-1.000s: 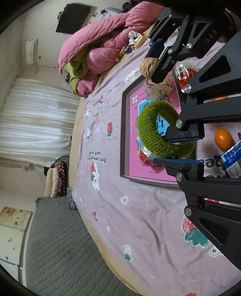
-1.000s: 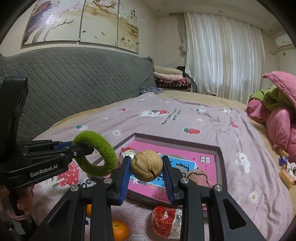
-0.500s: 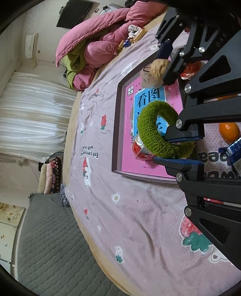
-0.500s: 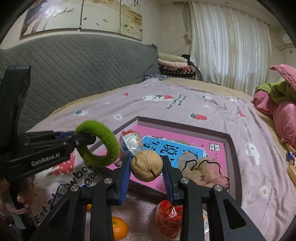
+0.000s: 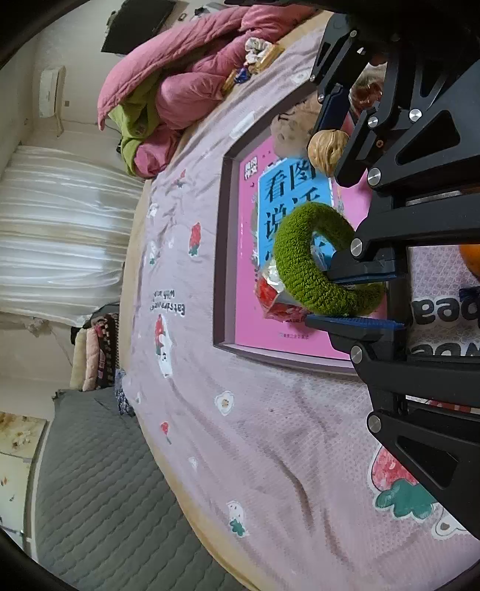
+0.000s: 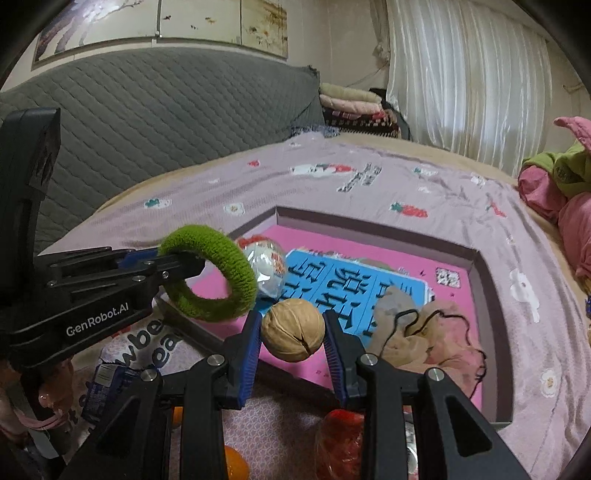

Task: Organize objects
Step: 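Lower the hair tie into the tray and open left tool while right releases the walnut there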

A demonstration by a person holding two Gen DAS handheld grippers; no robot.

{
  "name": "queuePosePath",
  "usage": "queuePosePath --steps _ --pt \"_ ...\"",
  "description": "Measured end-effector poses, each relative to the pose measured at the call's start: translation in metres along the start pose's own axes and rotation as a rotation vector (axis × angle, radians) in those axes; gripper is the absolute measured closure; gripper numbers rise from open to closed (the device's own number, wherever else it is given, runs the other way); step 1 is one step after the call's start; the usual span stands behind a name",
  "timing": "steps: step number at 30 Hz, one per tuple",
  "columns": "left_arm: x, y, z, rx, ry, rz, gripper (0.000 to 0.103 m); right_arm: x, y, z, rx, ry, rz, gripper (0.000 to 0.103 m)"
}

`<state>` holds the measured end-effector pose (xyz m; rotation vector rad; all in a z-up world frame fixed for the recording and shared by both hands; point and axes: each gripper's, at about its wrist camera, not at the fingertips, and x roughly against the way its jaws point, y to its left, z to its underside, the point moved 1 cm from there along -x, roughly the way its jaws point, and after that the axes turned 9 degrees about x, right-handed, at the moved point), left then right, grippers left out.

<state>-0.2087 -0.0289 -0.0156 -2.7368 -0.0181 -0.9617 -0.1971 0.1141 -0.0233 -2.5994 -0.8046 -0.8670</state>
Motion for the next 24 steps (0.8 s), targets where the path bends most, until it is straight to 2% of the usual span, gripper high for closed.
queuePosePath --steps 11,24 --pt "-0.018 -0.008 0.008 -0.026 0.039 -0.003 0.088 -0.014 -0.023 0.009 -0.092 0.065 0.013 0.069" --pt "-0.022 -0.015 0.018 -0.032 0.107 0.018 0.088 -0.015 -0.048 0.016 -0.148 0.127 0.102 0.069"
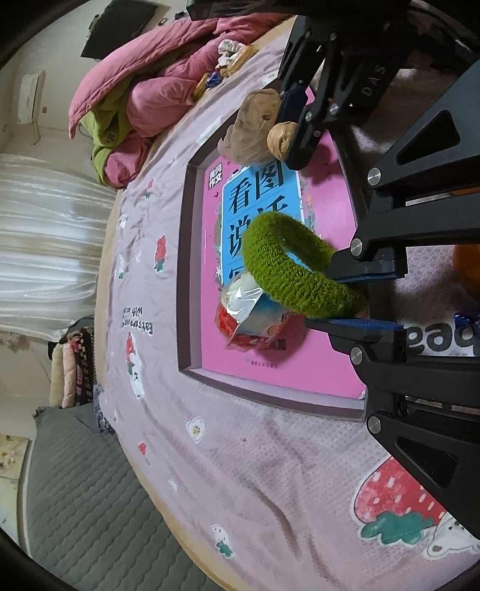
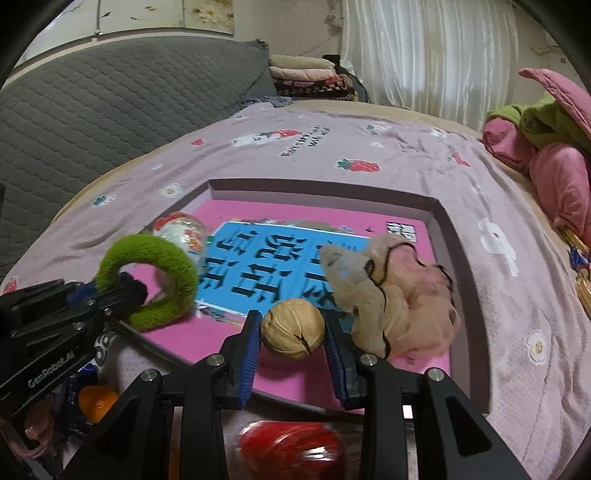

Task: Organize objects
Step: 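Lower the hair tie into the tray and open left tool while right releases the walnut there, then withdraw both tools back from the tray toward the tangerines and snack packet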

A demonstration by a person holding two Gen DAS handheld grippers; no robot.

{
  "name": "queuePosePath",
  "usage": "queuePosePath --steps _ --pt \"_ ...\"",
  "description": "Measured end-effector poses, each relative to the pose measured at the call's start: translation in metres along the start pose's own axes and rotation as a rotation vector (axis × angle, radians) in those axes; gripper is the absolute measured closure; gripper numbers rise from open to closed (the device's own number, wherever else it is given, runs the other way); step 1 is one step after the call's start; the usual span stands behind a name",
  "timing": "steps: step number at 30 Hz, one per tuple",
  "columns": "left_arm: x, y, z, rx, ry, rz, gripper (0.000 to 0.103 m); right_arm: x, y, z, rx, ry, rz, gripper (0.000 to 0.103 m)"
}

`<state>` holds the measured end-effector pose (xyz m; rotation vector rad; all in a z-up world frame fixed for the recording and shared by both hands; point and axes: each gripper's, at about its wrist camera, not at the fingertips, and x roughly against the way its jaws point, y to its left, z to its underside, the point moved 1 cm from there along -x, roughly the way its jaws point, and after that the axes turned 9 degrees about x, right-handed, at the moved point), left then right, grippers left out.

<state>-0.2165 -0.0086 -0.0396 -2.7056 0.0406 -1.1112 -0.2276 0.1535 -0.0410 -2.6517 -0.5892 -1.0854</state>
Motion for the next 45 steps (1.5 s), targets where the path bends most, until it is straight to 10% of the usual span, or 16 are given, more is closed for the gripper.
queuePosePath --steps 45 --pt "0.023 0.005 0.002 0.044 0.012 0.011 0.082 0.012 -0.001 0.001 -0.023 0.009 -0.040 0.069"
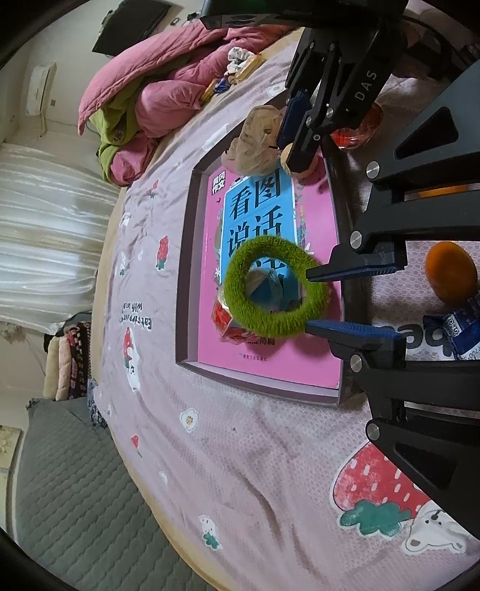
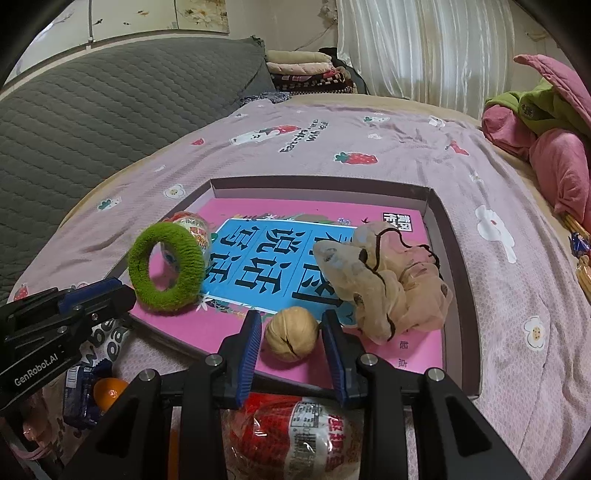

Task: Organize objects
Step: 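Withdraw both tools back from the tray toward the tangerines and snack packet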

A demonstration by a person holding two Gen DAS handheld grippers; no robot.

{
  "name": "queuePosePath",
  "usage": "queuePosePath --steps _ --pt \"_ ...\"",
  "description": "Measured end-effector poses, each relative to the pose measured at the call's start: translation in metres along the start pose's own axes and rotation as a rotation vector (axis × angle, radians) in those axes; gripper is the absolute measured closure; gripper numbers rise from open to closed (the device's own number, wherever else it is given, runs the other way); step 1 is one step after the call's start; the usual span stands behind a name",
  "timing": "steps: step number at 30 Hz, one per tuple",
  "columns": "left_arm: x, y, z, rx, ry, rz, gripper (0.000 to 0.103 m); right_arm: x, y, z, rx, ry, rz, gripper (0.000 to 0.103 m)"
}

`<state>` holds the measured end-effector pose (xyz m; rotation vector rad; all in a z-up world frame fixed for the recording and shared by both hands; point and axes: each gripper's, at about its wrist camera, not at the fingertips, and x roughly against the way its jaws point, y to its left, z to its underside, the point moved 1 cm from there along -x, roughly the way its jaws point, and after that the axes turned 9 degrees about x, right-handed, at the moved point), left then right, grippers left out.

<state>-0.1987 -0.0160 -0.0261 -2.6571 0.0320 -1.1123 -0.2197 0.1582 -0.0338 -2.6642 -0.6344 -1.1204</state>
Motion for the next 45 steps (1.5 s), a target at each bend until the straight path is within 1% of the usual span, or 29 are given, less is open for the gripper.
queuePosePath --steps 24,28,31,33,43,45 --pt "0.022 -0.007 0.003 -0.013 -0.025 -0.014 0.080 0.023 -0.003 -0.003 -0.001 -0.057 0.010 0.069" --pt "0.026 -0.008 0.002 -0.017 -0.031 -0.018 0.079 0.028 -0.003 -0.004 -0.002 -0.072 0.009 0.067" --pt "0.029 -0.009 0.002 -0.017 -0.037 -0.020 0.077 0.032 -0.004 -0.005 -0.004 -0.083 0.008 0.065" --pt "0.032 -0.009 0.002 -0.019 -0.041 -0.022 0.073 0.034 -0.005 -0.005 -0.005 -0.089 0.007 0.065" --pt "0.042 -0.010 0.001 -0.017 -0.055 -0.031 0.069 0.045 -0.005 -0.007 -0.003 -0.120 0.010 0.064" --pt "0.044 -0.010 0.001 -0.019 -0.057 -0.033 0.067 0.048 -0.006 -0.007 -0.005 -0.128 0.010 0.062"
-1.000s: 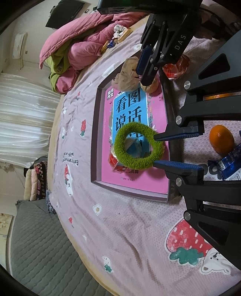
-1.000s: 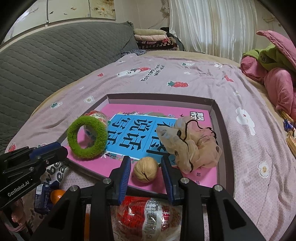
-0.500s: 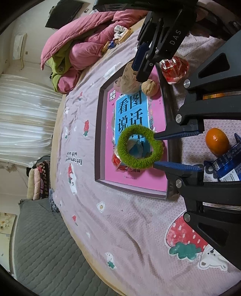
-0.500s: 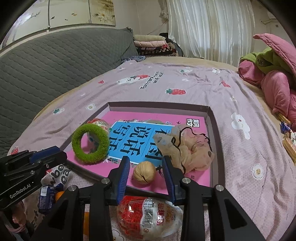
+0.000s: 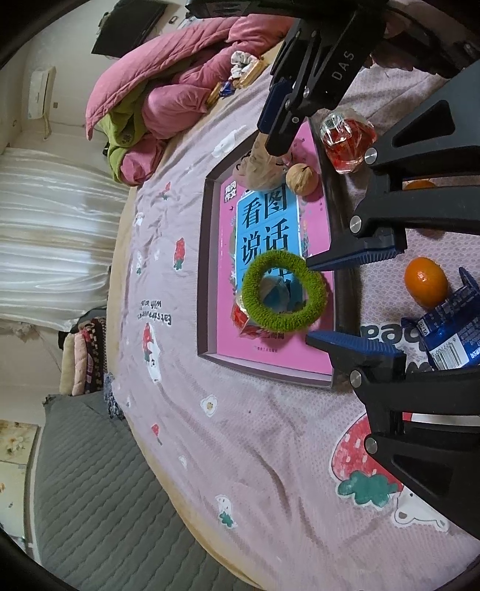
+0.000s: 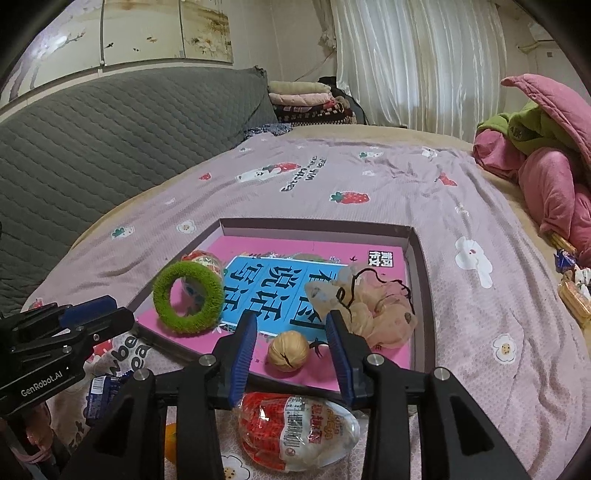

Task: Organize objects
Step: 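Withdraw both tools back from the tray toward the tangerines and snack packet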

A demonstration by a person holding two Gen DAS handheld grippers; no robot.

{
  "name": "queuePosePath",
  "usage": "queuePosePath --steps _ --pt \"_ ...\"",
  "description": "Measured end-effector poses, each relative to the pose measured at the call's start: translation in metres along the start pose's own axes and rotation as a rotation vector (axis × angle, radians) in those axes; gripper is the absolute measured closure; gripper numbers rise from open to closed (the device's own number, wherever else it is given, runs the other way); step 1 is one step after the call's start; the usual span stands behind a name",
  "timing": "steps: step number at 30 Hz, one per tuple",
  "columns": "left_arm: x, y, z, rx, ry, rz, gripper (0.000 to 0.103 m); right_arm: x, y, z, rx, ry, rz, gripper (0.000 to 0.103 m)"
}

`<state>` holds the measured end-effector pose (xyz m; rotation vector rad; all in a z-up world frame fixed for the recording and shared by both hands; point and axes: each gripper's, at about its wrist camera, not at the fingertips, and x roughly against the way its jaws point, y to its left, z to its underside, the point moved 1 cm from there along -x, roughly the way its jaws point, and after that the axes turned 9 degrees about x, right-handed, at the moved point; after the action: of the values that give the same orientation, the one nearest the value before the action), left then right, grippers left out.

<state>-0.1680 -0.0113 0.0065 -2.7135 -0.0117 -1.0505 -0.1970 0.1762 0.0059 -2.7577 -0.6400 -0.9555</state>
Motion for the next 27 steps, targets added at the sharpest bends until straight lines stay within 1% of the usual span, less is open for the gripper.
queuePosePath --steps 2,10,12,14,18,22,24,25,27 --pt "0.003 0.000 0.000 0.003 -0.003 -0.001 0.063 0.002 -0.001 -0.001 0.000 -0.007 -0.002 0.060" --pt "0.011 -0.004 -0.002 -0.003 -0.015 -0.003 0.060 0.012 0.001 -0.003 0.017 -0.032 0.006 0.059" --pt "0.013 -0.005 -0.002 -0.005 -0.016 -0.003 0.056 0.014 0.001 -0.002 0.019 -0.034 0.005 0.057" --pt "0.015 -0.007 -0.002 -0.008 -0.020 -0.004 0.054 0.014 0.000 -0.002 0.015 -0.037 0.007 0.055" --pt "0.018 -0.009 -0.002 -0.013 -0.021 -0.005 0.053 0.018 -0.002 -0.002 0.009 -0.042 0.011 0.055" --pt "0.019 -0.010 -0.002 -0.015 -0.020 -0.005 0.053 0.020 -0.002 -0.001 0.013 -0.041 0.017 0.050" --pt "0.019 -0.011 -0.002 -0.018 -0.018 -0.005 0.052 0.021 -0.002 0.000 0.014 -0.041 0.019 0.049" --pt "0.019 -0.011 -0.002 -0.018 -0.019 -0.005 0.051 0.022 -0.002 0.000 0.016 -0.043 0.020 0.049" --pt "0.021 -0.011 -0.002 -0.020 -0.019 -0.004 0.046 0.025 -0.001 0.001 0.020 -0.047 0.024 0.048"
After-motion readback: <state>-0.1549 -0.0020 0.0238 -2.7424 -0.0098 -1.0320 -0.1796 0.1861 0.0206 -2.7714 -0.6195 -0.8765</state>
